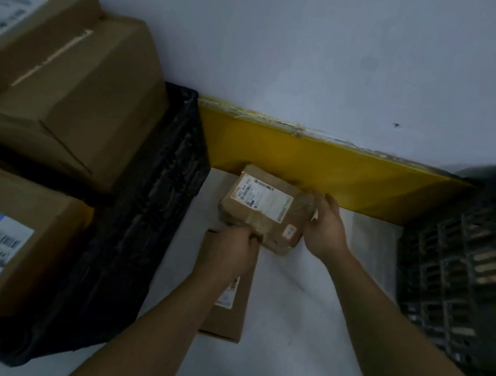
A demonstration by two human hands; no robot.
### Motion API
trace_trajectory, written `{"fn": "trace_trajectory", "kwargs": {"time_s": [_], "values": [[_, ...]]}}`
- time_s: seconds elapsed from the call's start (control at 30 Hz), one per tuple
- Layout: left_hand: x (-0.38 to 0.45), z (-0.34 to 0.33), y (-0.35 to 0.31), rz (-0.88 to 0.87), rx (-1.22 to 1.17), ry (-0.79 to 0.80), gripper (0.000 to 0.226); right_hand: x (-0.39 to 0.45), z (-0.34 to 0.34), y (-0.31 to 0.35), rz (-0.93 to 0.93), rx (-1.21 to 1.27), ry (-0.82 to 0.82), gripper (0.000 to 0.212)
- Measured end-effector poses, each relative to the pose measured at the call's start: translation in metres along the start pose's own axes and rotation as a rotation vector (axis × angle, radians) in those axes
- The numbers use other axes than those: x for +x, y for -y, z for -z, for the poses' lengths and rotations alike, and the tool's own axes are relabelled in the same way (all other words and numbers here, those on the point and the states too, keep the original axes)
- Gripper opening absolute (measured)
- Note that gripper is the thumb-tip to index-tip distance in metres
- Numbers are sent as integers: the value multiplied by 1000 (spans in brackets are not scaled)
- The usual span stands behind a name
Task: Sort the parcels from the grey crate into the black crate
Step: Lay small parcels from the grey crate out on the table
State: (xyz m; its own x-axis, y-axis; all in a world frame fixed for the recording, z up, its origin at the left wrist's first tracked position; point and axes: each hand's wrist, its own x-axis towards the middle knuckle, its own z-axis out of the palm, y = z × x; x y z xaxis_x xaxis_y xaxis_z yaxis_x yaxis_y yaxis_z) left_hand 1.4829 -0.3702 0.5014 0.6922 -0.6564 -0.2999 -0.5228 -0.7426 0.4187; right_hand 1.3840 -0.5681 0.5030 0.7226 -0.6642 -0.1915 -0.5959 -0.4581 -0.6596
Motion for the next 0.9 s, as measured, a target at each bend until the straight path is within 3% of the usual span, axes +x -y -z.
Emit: {"fn": "trace_trajectory", "kwargs": {"time_s": [0.07,0.17,0.27,0.43,0.63,0.9], "values": [[9,5,18,-42,166,-114,41,0,-6,9,5,53,11,60],[21,2,39,-76,317,38,69,-1,-16,12,43,111,59,58],[23,-3,50,-51,377,81,73,6,-21,27,113,103,146,65],[30,8,55,-25,418,84,74,13,-24,44,191,-156,249,82],[30,25,25,-33,476,57,80,-17,18,34,112,-575,160,76],[18,56,-108,-330,394,-64,72,-105,125,22,47,-609,-147,66]]}}
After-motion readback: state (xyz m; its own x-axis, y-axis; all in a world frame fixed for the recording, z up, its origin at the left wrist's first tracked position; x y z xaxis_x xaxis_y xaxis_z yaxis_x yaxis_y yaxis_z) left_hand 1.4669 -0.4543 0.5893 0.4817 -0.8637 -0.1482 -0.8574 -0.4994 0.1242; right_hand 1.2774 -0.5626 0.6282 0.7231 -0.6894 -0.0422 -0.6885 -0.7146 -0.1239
